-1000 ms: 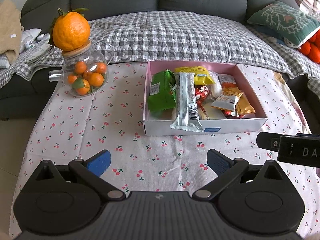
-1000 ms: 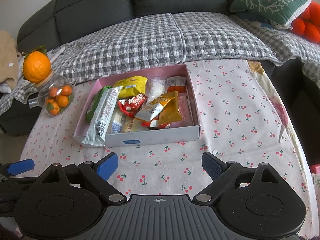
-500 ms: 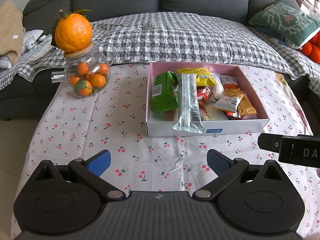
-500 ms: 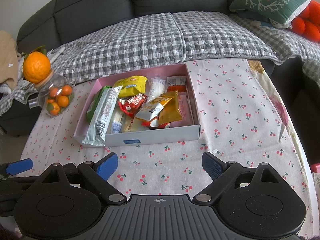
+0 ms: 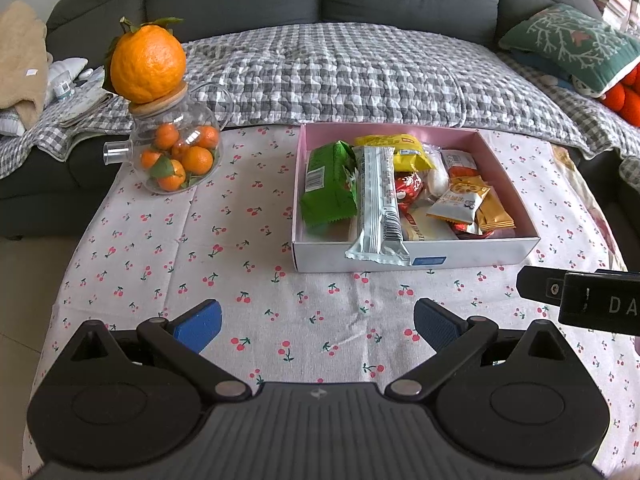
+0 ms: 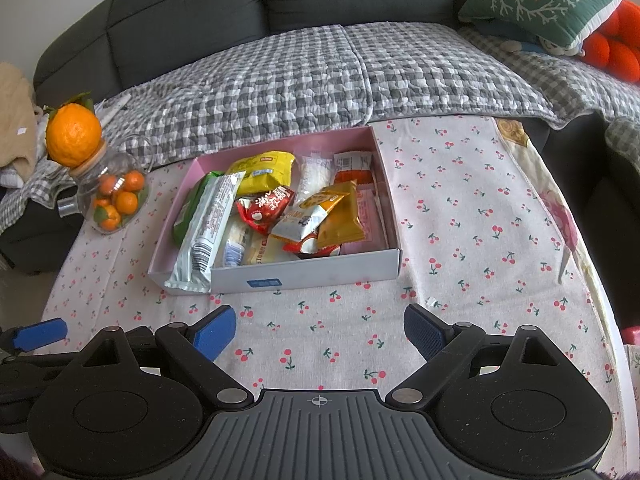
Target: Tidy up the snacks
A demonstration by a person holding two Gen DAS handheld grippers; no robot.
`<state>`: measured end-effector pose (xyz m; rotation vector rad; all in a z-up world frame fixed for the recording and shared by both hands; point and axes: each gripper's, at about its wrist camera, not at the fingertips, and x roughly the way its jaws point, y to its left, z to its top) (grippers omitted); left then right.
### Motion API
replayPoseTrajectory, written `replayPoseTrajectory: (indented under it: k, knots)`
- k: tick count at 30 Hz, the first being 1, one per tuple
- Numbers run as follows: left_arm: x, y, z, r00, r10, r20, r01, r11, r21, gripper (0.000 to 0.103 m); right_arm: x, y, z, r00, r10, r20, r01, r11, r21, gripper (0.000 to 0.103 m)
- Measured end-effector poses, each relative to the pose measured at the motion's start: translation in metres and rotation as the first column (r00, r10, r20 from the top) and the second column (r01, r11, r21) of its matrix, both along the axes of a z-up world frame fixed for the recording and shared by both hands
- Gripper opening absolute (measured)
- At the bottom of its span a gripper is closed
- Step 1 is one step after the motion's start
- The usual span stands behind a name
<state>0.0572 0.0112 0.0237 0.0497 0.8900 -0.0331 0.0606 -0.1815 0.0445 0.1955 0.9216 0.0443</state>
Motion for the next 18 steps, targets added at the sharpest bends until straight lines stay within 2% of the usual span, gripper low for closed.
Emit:
replayPoseTrajectory:
  k: [18]
  knots:
    - [-0.0008, -0.0001, -0.0006, 1.0, -0.007, -0.006, 0.007, 1.0, 0.004, 0.102, -0.0007, 0.0013, -0.0018, 1.0, -0.001, -0.004, 0.001, 1.0, -0.003, 0.093]
